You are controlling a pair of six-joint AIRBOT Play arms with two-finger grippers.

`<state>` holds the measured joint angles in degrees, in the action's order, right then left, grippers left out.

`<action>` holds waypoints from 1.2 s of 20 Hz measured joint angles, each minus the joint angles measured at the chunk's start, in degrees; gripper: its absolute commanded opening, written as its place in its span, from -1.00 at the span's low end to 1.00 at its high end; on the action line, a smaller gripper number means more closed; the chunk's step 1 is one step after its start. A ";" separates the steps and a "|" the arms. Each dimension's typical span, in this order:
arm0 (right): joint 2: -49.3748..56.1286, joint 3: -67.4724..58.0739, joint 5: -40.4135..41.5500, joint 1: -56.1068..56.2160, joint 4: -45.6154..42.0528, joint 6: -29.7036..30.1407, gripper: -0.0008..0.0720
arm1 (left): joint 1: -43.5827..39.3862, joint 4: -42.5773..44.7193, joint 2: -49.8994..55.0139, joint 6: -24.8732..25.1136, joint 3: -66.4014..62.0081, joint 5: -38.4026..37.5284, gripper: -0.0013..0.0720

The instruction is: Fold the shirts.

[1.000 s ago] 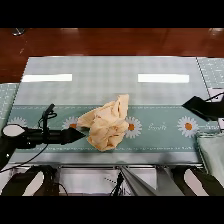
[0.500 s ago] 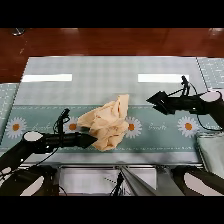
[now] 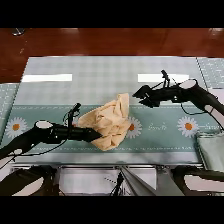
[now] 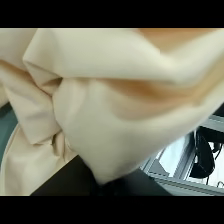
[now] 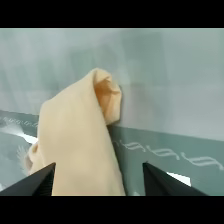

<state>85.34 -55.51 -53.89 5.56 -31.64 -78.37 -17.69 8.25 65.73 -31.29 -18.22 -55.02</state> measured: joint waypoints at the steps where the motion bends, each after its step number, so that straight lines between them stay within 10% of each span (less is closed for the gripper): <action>1: 1.62 -1.46 -0.68 0.81 0.31 0.02 0.73 | -0.09 -0.15 0.42 0.17 -0.35 -0.44 -0.89; 6: 9.25 -7.30 -3.69 5.35 1.53 0.63 0.73 | -0.15 -0.37 1.33 -0.72 -1.05 -1.92 -0.89; 7: 10.36 -8.09 -4.02 6.08 1.88 0.85 0.31 | -0.15 -0.35 1.40 -0.98 -1.11 -2.29 -0.89; 8: 11.37 -8.81 -4.46 6.75 1.97 1.18 -0.67 | -0.15 -0.37 1.44 -1.07 -1.14 -2.73 -0.89; 9: 11.96 -9.44 -4.83 7.23 2.27 1.84 -0.92 | -0.15 -0.35 1.44 -1.22 -1.18 -3.37 -0.89; 16: 8.59 -21.11 -12.04 3.85 -1.64 2.34 -0.92 | 8.41 -0.07 0.37 -8.28 -11.17 -12.59 -0.90; 24: -7.45 -58.84 -19.02 1.18 -17.49 -4.22 -0.92 | 16.26 11.45 -1.77 -27.04 -68.50 -12.98 -0.90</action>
<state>77.89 -114.34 -72.90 6.74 -49.12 -82.59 -1.43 19.70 63.96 -58.33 -86.72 -68.01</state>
